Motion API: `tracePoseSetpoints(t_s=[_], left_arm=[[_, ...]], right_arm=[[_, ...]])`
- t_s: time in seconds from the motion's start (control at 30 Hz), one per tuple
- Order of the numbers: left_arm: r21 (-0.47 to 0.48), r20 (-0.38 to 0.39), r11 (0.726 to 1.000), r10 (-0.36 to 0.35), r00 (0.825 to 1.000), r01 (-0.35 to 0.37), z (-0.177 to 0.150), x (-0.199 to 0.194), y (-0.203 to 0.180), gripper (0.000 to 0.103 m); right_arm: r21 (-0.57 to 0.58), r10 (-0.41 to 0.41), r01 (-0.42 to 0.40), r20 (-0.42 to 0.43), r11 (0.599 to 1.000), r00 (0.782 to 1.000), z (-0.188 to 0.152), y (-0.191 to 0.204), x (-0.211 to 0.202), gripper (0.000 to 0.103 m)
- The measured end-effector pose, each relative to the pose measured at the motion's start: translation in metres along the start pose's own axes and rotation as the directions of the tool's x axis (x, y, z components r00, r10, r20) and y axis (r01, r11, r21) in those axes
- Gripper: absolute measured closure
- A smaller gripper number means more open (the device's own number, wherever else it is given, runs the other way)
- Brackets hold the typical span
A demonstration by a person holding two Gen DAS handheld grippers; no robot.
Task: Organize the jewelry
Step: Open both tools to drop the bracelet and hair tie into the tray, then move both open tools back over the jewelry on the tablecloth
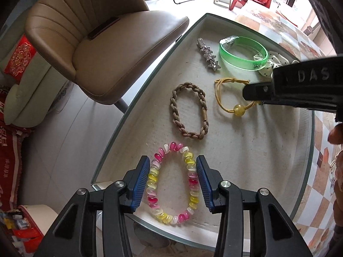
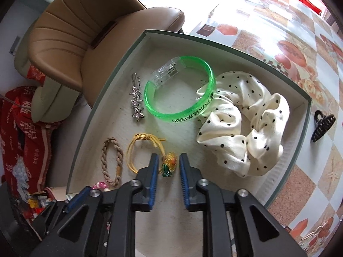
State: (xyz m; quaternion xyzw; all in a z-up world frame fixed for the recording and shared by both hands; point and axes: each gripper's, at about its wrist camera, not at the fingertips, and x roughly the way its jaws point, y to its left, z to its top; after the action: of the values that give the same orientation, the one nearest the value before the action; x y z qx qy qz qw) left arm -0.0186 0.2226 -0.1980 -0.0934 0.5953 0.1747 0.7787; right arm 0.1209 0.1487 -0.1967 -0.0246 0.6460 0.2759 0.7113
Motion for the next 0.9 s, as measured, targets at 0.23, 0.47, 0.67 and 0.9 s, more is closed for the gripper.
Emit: tracePoseSetpoints(t_s=[0.23,0.47,0.67,0.9], left_arm=[[0.013,0.020,1.000,0.027,0.999,-0.027,0.001,-0.008,-0.006,0.032],[0.038,0.017,0.999,0.035,0.999,-0.035,0.004,-0.014,-0.015,0.032],[0.068,0.012,0.997,0.034,0.999,-0.035,0.004,-0.020,-0.032,0.032],[0.115,0.004,0.993,0.027,1.000,-0.027,0.002,-0.029,-0.059,0.032]], right_arm=[[0.035,0.043,-0.044,0.035,0.998,0.998,-0.003,-0.018,-0.022,0.045],[0.068,0.100,-0.106,0.086,0.992,0.991,-0.017,-0.037,-0.060,0.041],[0.136,0.089,-0.105,0.121,0.985,0.989,-0.038,-0.065,-0.087,0.039],[0.238,0.039,-0.074,0.151,0.968,0.988,-0.065,-0.112,-0.114,0.038]])
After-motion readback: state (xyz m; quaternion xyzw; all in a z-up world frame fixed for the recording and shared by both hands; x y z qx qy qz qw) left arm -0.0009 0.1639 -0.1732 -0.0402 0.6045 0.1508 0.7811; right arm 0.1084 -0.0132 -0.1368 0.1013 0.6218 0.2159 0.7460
